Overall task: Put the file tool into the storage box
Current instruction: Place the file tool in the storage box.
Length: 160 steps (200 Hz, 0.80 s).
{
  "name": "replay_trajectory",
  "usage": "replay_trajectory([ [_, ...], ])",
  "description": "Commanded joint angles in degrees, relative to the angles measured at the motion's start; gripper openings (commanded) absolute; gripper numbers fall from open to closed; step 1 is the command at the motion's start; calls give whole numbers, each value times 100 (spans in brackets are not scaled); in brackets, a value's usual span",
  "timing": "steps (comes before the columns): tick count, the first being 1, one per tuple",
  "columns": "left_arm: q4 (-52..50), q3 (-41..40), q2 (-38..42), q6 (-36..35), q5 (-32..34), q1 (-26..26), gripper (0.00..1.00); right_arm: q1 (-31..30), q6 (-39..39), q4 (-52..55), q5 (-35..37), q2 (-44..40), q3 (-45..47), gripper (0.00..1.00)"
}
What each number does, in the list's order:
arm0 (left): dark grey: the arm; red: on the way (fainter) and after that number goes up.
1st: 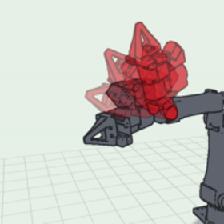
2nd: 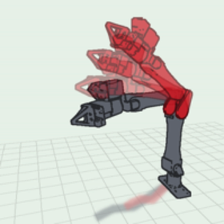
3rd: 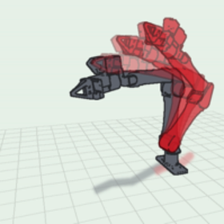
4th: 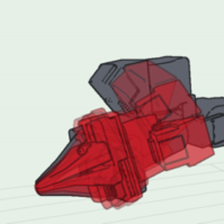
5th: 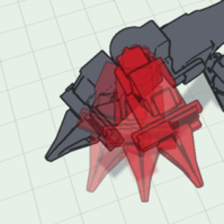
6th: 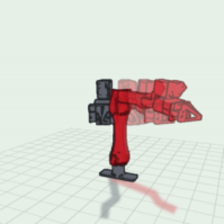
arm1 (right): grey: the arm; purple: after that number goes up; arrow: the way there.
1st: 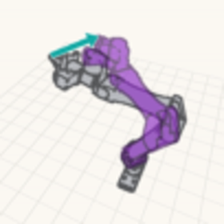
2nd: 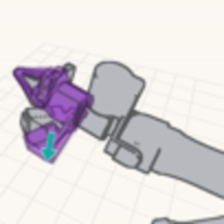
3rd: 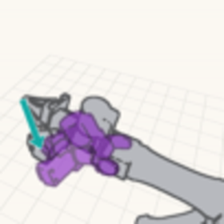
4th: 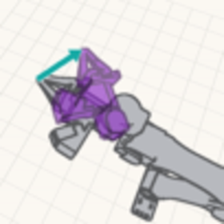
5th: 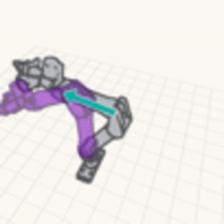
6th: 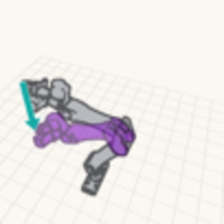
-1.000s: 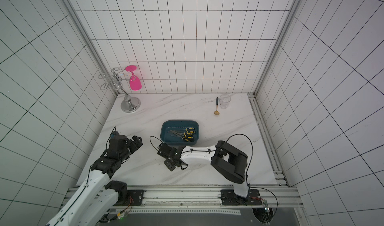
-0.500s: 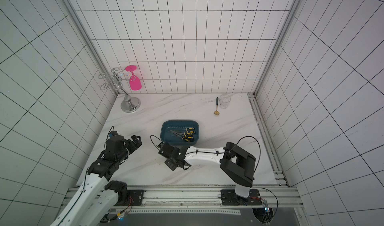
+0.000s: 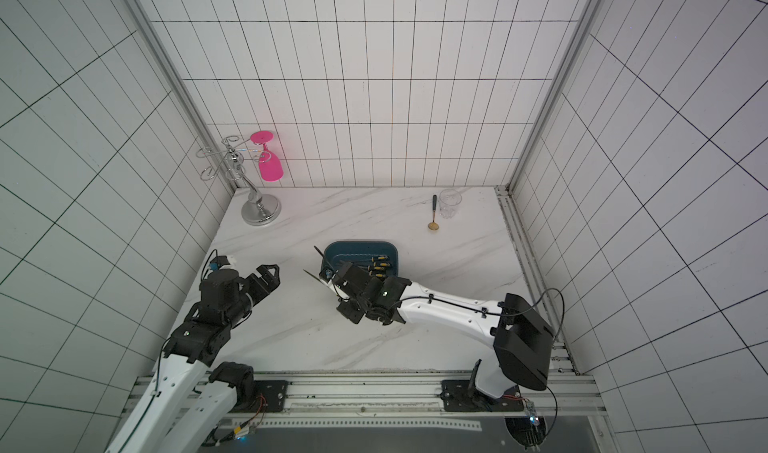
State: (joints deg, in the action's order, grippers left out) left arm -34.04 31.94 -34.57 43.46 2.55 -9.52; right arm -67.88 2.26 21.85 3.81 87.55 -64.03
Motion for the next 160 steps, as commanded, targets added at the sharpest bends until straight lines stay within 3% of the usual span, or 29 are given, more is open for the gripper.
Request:
replay_trajectory([
  [1,316,121,-151,-154,-409,29,98,235,430,228,-313,-200,94,1],
  [47,859,266,-818,22,-1080,23,98,739,1143,408,-495,-102,53,0],
  [95,911,445,-1208,-66,-1228,19,98,1359,1608,494,-568,-57,120,0],
  [160,1066,351,-1443,-90,-1391,11,98,1908,1902,851,-1298,395,-151,0],
])
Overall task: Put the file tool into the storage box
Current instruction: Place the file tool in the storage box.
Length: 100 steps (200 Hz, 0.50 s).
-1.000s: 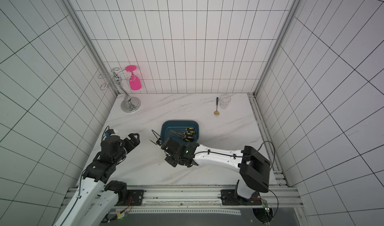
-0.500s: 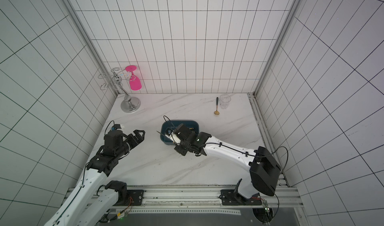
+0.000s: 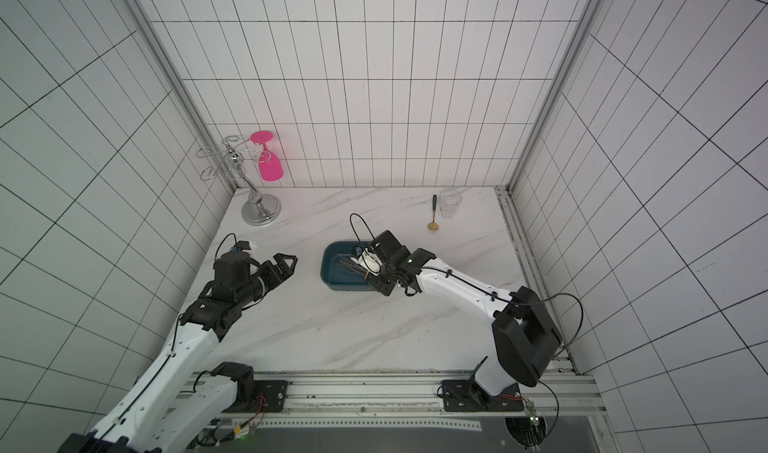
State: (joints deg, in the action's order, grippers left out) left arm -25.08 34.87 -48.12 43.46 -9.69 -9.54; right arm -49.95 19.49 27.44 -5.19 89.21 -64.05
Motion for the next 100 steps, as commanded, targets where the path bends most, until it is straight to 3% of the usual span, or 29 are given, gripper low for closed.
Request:
replay_trajectory([
  [1,170,61,-90,-91,-170,14,98,121,179,294,-405,237,-155,0],
  [100,30,-41,35,-233,-70,8,98,280,370,558,-298,977,-690,0],
])
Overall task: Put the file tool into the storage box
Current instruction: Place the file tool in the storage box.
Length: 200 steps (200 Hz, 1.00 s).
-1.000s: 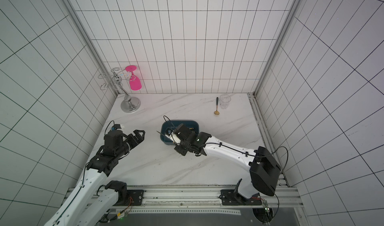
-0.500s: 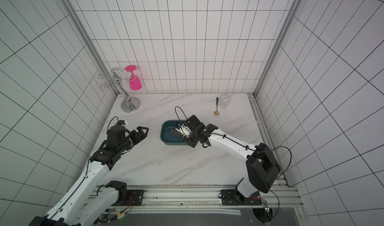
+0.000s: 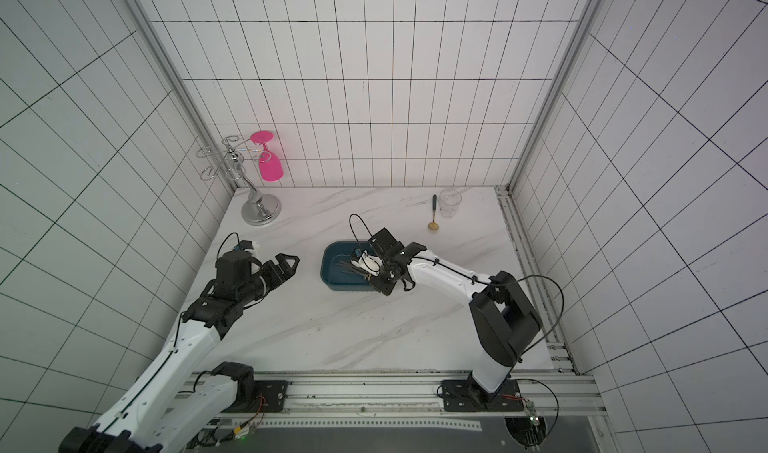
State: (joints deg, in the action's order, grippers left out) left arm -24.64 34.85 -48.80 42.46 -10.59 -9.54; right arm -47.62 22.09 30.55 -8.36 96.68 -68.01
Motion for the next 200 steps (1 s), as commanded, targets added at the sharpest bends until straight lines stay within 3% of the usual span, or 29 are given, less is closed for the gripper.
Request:
replay_trajectory([
  [1,-19,-39,100,-132,21,11,98,49,115,253,23,238,-302,0],
  [79,-74,-40,140,-211,69,9,98,72,427,462,311,682,-859,0],
  [112,-15,-80,170,-202,145,14,98,103,445,479,312,831,-1049,6],
  [145,-6,-86,169,-215,184,11,98,103,421,483,658,958,-1210,34],
  [186,83,-80,228,-323,435,13,98,103,278,125,806,630,-1029,50],
  [191,74,-51,245,-347,486,14,98,103,239,39,829,551,-983,55],
  [196,66,-26,278,-378,550,9,98,101,194,-49,850,465,-936,70],
  [200,68,-8,303,-406,628,9,98,103,158,-135,861,397,-891,74],
])
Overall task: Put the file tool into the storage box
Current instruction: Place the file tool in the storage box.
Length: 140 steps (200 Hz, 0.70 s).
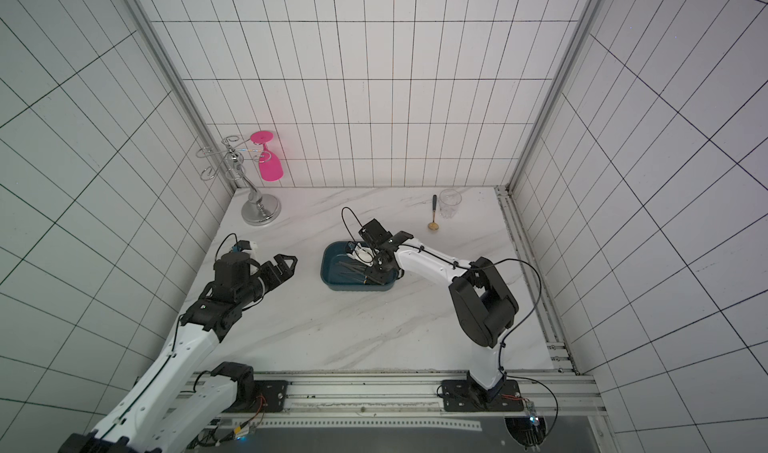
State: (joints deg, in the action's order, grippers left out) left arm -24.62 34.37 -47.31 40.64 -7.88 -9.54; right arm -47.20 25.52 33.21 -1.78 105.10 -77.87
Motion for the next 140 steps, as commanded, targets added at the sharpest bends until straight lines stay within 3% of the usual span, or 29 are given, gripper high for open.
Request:
replay_trajectory([
  [1,73,46,162,-233,379,11,98,62,-185,-402,203,-445,95,74],
  [8,137,51,229,-266,566,6,98,62,-264,-544,225,-577,177,77],
  [12,169,41,261,-267,717,5,98,62,-316,-656,258,-668,232,89],
  [21,239,29,340,-241,1129,6,98,64,-427,-909,329,-883,391,93],
  [25,294,13,361,-260,1294,11,98,62,-479,-1039,375,-995,473,100],
  [80,2445,-748,333,-1625,2979,13,99,298,-1430,-2611,1817,-2712,1716,99],
  [93,3042,-983,100,-1925,3435,20,98,586,-1693,-2640,1978,-2995,1932,99],
  [140,4573,-1138,-1357,-2993,4166,30,98,1673,-2288,-3306,3167,-3695,2993,99],
])
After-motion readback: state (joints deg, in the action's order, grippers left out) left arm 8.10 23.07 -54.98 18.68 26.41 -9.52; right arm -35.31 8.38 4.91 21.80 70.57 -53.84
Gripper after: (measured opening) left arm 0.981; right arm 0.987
